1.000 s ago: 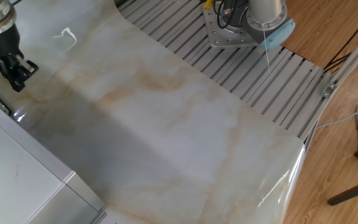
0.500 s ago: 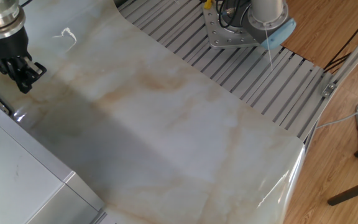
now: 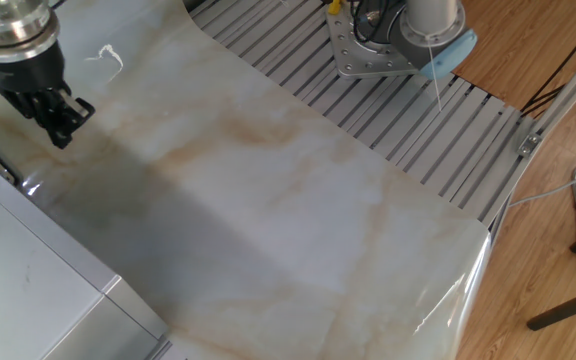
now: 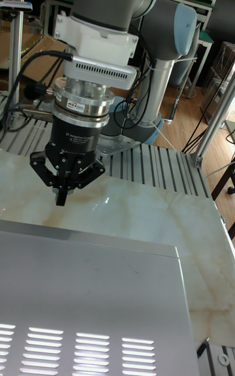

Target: Close the microwave door

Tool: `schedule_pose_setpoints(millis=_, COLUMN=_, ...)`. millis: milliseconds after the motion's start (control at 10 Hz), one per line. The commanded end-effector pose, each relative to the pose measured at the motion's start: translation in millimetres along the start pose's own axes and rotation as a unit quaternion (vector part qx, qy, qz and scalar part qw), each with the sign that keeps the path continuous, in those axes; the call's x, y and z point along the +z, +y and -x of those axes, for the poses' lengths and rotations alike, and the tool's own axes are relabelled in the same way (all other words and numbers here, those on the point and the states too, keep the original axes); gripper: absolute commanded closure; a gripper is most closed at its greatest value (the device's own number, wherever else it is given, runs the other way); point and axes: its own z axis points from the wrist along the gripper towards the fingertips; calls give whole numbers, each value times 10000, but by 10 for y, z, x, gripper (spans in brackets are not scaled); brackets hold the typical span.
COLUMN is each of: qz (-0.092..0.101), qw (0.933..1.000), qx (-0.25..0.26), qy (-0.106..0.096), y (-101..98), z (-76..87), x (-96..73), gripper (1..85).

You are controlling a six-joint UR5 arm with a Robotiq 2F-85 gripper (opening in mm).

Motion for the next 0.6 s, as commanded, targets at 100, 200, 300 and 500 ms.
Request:
schedule_pose_setpoints(millis=100, qz=35, qw=9999, qx=57, qy=-136, y=99, z=-92, x=15, gripper=843)
schedule_pose_setpoints(millis=200, qz=36, qw=9999, qx=49, qy=-128, y=99, z=-96, x=15, gripper=843)
schedule_pose_setpoints(millis=300, qz=60, qw=9998, qx=30, qy=-164, y=112, z=-77, x=14, gripper=843)
schedule_pose_setpoints(millis=500, qz=124, qw=9998, qx=128, qy=-83, y=126, z=-104, x=57, gripper=843)
